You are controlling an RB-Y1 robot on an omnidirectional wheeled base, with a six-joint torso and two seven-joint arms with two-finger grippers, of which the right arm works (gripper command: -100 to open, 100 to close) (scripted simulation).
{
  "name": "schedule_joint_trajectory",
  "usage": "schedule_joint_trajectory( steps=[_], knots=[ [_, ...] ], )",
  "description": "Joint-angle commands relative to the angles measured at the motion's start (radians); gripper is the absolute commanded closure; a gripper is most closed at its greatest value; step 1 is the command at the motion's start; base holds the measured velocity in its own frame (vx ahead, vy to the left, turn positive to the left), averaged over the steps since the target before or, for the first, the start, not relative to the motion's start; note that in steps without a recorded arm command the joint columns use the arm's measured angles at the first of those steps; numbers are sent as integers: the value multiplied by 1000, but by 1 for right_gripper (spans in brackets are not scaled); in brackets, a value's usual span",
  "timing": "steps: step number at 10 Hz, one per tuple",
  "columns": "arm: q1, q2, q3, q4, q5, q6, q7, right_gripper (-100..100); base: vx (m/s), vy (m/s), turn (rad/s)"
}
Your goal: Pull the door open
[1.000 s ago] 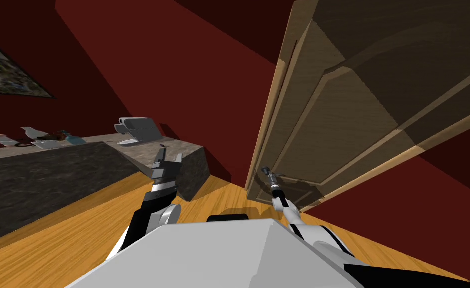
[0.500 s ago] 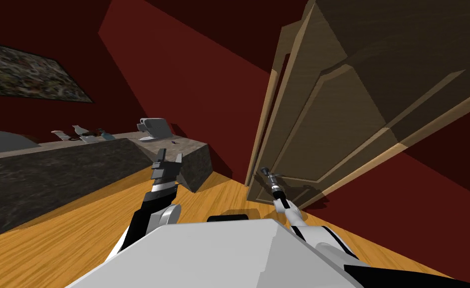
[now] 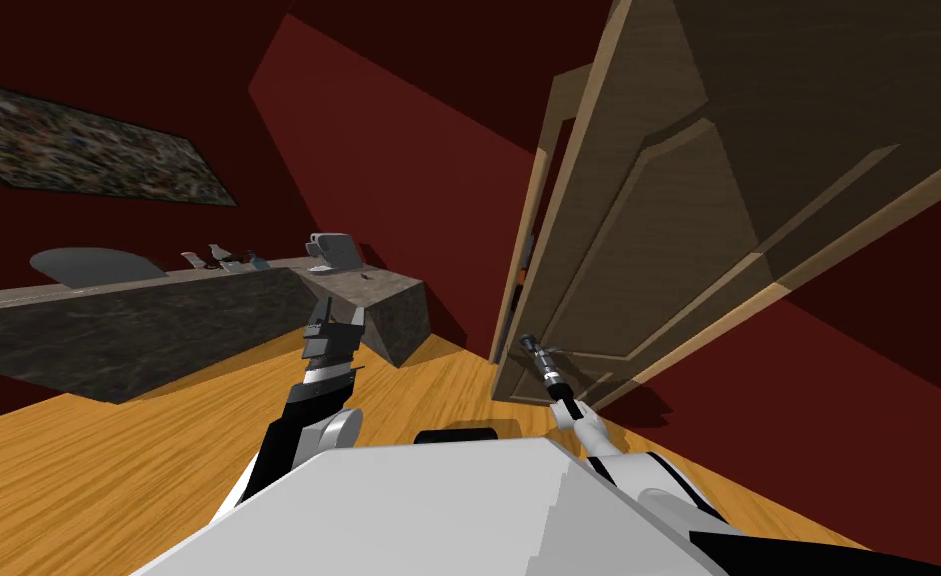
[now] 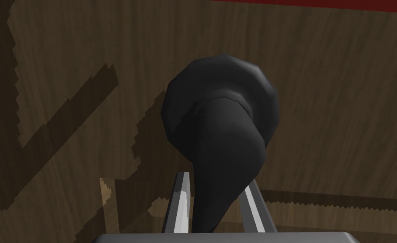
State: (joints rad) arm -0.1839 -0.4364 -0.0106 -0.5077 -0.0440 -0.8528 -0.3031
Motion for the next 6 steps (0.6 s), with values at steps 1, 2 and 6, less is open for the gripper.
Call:
schedule_joint_trajectory(
  steps=[1, 2, 6],
  knots=[
    [12, -14, 18, -8, 11, -14, -24, 100, -261, -44, 78],
    [14, -19, 28, -10, 17, -21, -34, 100, -228, -82, 75],
    [-12, 1, 70, -2, 43, -22, -44, 100, -180, -64, 6]
  ],
)
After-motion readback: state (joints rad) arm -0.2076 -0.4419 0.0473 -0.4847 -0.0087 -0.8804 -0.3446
